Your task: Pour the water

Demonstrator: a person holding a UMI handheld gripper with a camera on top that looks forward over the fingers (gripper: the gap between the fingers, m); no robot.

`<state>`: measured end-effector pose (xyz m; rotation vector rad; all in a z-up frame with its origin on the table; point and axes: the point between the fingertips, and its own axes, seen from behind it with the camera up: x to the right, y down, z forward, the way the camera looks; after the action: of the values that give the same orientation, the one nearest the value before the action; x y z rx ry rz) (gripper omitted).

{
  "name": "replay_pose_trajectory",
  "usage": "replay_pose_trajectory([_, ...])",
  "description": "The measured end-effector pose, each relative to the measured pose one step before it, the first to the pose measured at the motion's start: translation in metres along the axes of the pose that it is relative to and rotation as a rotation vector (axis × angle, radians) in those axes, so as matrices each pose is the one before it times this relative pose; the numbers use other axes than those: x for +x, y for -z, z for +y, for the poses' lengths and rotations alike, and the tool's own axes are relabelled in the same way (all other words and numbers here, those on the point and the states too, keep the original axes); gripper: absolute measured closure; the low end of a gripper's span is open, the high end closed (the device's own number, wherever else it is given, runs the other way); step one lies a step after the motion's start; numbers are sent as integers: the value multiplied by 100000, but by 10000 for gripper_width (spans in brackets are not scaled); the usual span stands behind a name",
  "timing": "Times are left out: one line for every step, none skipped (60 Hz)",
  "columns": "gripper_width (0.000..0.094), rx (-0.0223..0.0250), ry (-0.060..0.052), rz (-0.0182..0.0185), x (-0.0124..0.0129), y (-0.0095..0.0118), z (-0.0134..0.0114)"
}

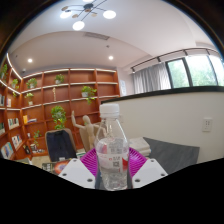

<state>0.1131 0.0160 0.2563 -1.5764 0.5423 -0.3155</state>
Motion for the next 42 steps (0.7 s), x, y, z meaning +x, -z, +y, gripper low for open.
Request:
replay_pose_trajectory([540,-638,-302,734,479,-304,495])
replay_pose_trajectory([540,-756,73,633,438,-296,564])
replay_pose_trajectory([540,-938,39,686,481,-287,591])
replay_pose_trajectory([539,-1116,-167,867,538,-246,617])
replay_pose_trajectory([539,-151,52,572,1095,-1112,1425])
replay_pose_trajectory([539,-958,185,517,414,239,-14])
replay_pose_trajectory([540,-771,184,405,331,-282,484])
replay_pose_trajectory([539,-1005,61,391,302,-288,540])
replay_pose_trajectory([540,-1111,137,267,290,-293,598])
replay_pose_trajectory([540,-991,408,110,253,-263,556])
replay_pose_trajectory([540,-837,653,81,261,-251,484])
replay_pose_trajectory([542,-772,707,262,242,-196,457])
replay_pose_trajectory([542,-796,663,440,358,-196,456])
replay_pose_trajectory([540,-265,716,414,200,-1042,1046])
replay_pose_trajectory([539,-644,570,181,223,-162,446])
replay_pose_trajectory([539,-697,323,-65,235,-139,496])
replay_pose_trajectory([540,-816,166,-54,118,-202,427])
replay_pose_trajectory([540,-892,25,-93,117,-207,480])
replay_pose_trajectory([540,-771,-62,-159,109,-171,439])
replay_pose_trajectory([539,-533,-74,-221,67,-221,413])
replay_pose_trajectory([539,-440,-214,-265,51,-174,386])
replay_pose_trajectory([540,-370,-235,-297,-99,-351,404])
replay_pose_trajectory([540,-779,-242,-317,24,-173,480])
replay_pose_trajectory([528,-813,153,-443,-3,-40,749])
replay_pose_trajectory([536,3312,-218,-846,-142,38,-632])
replay_pose_trajectory([540,660,46,-29,74,-8,-17])
replay_pose_trajectory([538,-720,-539,-351,-26,35,287])
replay_pose_trajectory([535,984,-781,-656,-115,35,-177])
replay_pose_trajectory([530,-262,26,12,57,-79,-27])
replay_pose_trajectory([531,300,70,-100,-33,54,23])
replay_pose_trajectory([521,194,59,-283,-89,47,55])
replay_pose_trajectory([508,126,374,-238,-74,24,53])
replay_pose_trajectory([507,271,445,-254,-110,-38,-7])
replay_pose_trajectory([483,44,544,-60,-46,0,38])
replay_pose_trajectory([467,246,656,-284,-128,-7,-24])
replay_pose_trajectory([464,74,569,-170,-76,-24,-14])
replay_pose_trajectory([440,141,643,-15,-65,-11,7])
replay_pose_trajectory([420,167,692,-158,-71,25,-32])
replay_pose_trajectory([410,101,618,-93,-67,13,18])
replay_pose_trajectory([394,25,472,-106,52,55,-40])
replay_pose_trajectory([371,148,285,11,-61,-2,-8])
replay_pose_trajectory([352,-245,271,-20,-44,3,96])
